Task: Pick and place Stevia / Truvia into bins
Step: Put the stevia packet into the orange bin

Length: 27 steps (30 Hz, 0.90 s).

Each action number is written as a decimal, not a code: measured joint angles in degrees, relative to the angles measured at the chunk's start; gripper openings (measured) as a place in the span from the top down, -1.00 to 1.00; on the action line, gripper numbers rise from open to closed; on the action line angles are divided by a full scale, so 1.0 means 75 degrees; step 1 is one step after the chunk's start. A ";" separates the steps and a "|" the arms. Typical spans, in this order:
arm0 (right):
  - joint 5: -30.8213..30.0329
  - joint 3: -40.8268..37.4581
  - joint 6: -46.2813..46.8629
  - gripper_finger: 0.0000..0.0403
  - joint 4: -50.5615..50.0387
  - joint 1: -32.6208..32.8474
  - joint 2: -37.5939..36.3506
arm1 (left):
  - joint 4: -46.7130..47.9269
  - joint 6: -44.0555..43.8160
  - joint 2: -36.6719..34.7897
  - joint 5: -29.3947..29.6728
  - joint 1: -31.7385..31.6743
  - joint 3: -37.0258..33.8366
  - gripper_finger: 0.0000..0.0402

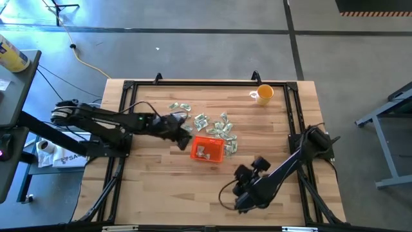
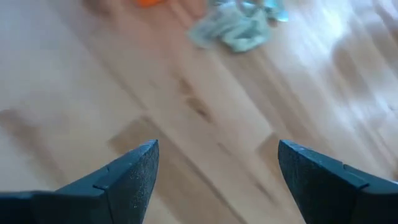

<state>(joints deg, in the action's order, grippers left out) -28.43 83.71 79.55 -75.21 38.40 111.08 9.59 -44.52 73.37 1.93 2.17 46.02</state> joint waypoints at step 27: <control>0.1865 -0.4165 -0.1194 -0.58 0.4179 -0.3379 -0.2574 | 0.5802 -0.1184 -0.1304 0.1393 0.0009 0.1358 -0.10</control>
<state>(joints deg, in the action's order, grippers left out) -14.44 52.47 70.59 -43.87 13.06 91.78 53.11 -53.40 63.59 12.38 2.24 56.21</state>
